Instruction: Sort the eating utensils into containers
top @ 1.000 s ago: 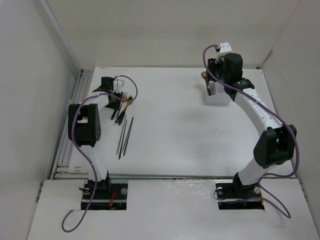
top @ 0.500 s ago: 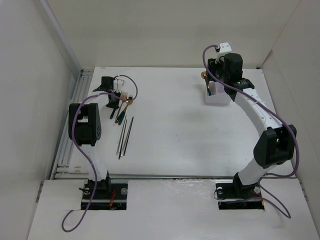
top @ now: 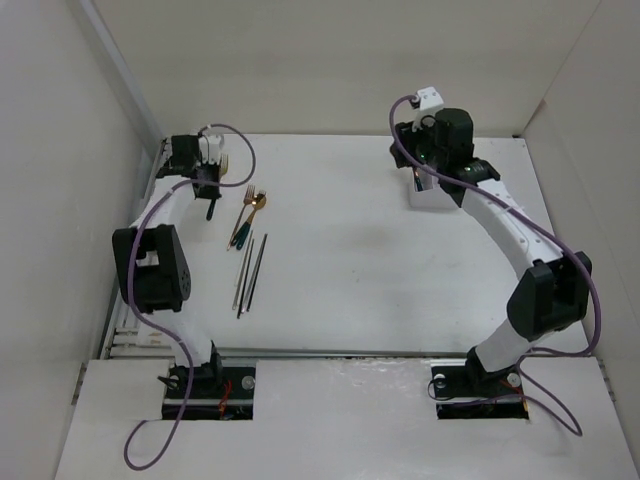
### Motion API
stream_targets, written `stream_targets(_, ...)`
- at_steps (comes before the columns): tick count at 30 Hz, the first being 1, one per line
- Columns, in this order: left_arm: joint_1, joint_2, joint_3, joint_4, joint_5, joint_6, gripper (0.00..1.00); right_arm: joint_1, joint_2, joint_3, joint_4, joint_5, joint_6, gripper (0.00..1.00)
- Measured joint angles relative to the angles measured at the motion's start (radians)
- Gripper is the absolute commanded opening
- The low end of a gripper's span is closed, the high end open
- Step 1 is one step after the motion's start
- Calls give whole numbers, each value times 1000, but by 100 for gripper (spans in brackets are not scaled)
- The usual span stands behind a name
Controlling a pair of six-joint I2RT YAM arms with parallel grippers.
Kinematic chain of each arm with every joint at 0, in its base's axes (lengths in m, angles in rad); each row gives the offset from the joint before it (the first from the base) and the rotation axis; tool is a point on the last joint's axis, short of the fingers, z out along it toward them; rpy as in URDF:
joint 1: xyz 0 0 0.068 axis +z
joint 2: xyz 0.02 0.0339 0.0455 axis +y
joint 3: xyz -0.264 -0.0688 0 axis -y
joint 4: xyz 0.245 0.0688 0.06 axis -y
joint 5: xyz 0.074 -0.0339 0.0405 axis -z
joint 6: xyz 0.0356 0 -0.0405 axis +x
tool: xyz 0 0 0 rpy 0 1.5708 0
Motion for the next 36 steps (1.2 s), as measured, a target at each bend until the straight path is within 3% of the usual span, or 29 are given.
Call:
stream_targets(6,-7,-232,124,0,196,-14,0,140,4,24,0,-154,-10,71)
stream_targets(14,-88,-535,122,222,410,-172,0,294,123,242,190,-449,119,79)
stream_targets(22,-187,-546,117,284,481,-297,0,397,269,364,389,-562,280,78)
stream_targets(33,-234,-536,109,283,497,-348,0,391,341,365,509,-560,428,73)
stream_targets(36,-238,-536,106,283,500,-349,0,391,353,369,517,-555,445,67)
